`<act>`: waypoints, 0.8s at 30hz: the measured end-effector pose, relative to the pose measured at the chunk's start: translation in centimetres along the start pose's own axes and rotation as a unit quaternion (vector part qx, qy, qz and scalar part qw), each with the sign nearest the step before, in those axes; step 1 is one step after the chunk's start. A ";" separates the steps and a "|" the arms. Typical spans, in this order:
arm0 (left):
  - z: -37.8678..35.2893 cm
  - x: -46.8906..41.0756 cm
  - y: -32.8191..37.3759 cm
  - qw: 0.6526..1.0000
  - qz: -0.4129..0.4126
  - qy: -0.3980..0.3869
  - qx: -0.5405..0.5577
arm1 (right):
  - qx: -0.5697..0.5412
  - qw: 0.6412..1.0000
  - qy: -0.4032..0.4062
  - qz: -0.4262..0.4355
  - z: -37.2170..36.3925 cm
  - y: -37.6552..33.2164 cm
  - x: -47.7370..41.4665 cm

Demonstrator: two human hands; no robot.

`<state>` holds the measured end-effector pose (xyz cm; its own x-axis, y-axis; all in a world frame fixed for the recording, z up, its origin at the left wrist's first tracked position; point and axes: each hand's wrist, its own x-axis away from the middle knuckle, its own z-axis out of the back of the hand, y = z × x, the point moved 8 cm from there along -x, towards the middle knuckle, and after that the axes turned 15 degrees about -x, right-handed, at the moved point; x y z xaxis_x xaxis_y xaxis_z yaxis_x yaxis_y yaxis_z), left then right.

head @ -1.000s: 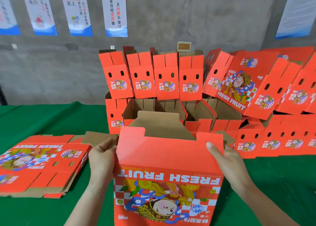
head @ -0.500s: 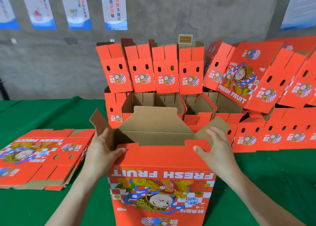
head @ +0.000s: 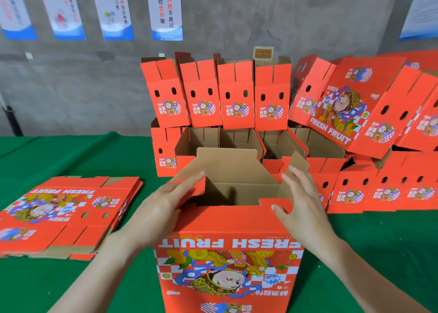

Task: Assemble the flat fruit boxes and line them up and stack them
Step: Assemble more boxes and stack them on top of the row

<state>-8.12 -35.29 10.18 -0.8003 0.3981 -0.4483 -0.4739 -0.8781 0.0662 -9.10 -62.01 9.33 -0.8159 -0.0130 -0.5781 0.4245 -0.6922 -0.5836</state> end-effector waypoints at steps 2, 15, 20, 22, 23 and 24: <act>-0.4 -0.8 -0.4 0.999 -0.010 -0.046 0.011 | -0.005 1.000 -0.002 0.005 0.0 0.0 -0.1; -5.1 -5.6 -3.2 0.989 0.072 -0.125 0.017 | -0.081 0.991 -0.076 0.077 0.0 -2.2 0.4; -4.7 -5.7 -3.3 0.990 0.068 -0.111 0.050 | -0.051 0.993 -0.102 0.020 -1.0 -0.6 0.4; -4.5 -5.6 -3.4 0.991 0.062 -0.101 0.056 | -0.031 0.991 -0.123 0.038 -1.1 -0.7 0.5; -4.3 -5.6 -3.4 0.993 0.058 -0.090 0.055 | -0.035 0.989 -0.134 0.043 -1.2 -0.9 0.5; -4.0 -5.6 -3.4 0.994 0.054 -0.074 0.053 | -0.051 0.988 -0.143 0.044 -1.2 -1.0 0.5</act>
<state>-0.53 -35.62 8.86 -0.8904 0.3442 -0.2977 -0.4118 -0.8879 0.2050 -9.48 -60.48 8.96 -0.8455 -0.2822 -0.4533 0.5238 -0.6032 -0.6014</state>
